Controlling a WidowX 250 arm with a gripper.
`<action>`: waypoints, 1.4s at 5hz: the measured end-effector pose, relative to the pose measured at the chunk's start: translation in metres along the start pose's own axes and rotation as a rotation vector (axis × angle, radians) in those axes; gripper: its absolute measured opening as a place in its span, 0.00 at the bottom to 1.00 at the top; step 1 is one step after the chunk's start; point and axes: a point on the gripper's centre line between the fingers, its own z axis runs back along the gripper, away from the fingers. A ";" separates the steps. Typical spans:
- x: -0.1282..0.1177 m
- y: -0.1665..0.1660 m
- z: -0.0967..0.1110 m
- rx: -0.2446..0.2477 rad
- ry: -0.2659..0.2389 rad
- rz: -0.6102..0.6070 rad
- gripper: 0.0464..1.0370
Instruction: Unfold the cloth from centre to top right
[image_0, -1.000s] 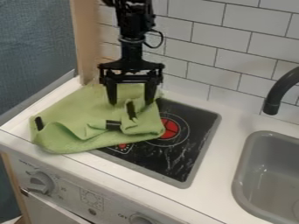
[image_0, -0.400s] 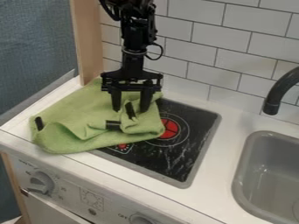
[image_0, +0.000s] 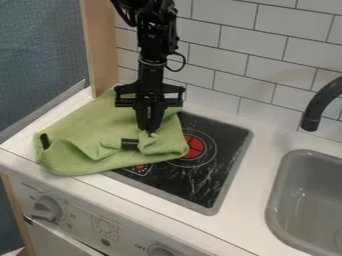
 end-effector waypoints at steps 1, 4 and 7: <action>-0.005 -0.002 -0.003 0.001 0.013 -0.012 0.02; -0.027 -0.040 0.046 -0.069 0.003 -0.056 0.01; -0.022 -0.098 0.069 -0.125 -0.043 -0.039 0.01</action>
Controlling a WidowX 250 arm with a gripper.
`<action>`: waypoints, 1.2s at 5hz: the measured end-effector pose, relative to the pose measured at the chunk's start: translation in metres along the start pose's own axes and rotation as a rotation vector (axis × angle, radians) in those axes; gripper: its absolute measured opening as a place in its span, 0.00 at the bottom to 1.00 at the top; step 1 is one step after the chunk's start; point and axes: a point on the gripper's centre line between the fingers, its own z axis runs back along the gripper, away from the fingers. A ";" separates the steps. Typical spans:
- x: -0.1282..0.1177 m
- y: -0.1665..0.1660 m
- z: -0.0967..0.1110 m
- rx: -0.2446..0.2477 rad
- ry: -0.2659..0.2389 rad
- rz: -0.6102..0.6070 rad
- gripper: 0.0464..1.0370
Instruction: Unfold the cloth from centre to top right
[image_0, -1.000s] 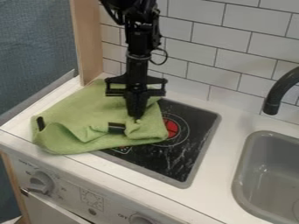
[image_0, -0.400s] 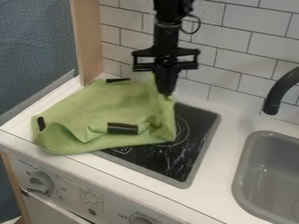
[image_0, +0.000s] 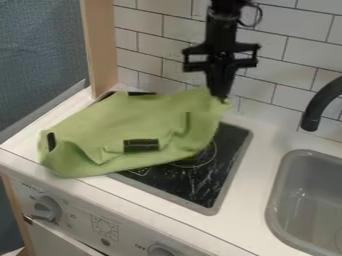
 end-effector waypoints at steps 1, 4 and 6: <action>-0.002 -0.013 -0.012 0.016 0.000 0.001 0.01; -0.006 -0.021 -0.044 0.018 0.022 0.009 0.19; -0.008 -0.021 -0.045 0.014 0.034 0.004 0.78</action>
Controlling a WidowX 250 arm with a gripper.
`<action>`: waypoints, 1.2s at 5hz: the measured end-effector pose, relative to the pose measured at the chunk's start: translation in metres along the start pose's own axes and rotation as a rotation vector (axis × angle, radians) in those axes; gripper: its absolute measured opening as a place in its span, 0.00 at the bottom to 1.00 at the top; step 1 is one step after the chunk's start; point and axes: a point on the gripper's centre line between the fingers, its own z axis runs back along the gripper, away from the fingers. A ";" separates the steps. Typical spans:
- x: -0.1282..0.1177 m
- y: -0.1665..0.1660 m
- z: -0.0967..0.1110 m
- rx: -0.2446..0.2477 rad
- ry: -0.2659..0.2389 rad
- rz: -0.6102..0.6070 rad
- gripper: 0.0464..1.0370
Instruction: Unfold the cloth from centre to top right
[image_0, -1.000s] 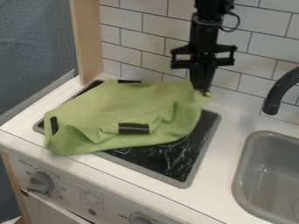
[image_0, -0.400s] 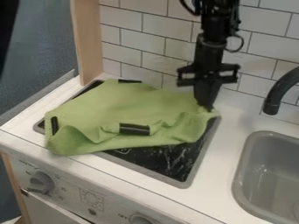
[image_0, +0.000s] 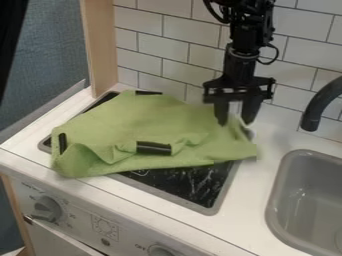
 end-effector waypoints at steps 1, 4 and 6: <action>-0.003 0.003 -0.004 0.005 0.014 -0.005 0.98; -0.008 0.010 0.027 -0.014 -0.009 -0.086 0.96; -0.011 0.031 0.051 0.044 -0.013 -0.236 0.96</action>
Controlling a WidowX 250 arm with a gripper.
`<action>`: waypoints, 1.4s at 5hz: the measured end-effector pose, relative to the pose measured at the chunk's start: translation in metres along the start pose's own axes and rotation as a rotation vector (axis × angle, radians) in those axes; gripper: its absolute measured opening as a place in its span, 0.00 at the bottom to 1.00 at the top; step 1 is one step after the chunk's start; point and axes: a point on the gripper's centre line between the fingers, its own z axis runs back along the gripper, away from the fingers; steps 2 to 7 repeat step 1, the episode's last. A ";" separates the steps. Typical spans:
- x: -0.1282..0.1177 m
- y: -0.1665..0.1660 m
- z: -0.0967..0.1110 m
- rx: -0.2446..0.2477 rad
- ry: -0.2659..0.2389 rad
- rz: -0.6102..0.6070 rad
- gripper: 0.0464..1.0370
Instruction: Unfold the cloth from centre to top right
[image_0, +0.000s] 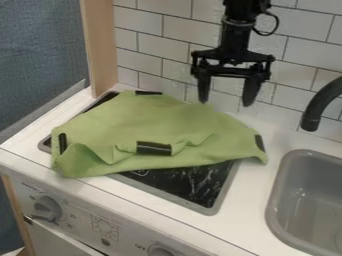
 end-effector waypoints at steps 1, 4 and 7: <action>0.000 0.000 0.000 0.001 0.001 -0.008 0.96; 0.000 0.000 0.000 0.001 0.001 -0.008 0.96; 0.000 0.000 0.000 0.001 0.001 -0.008 0.96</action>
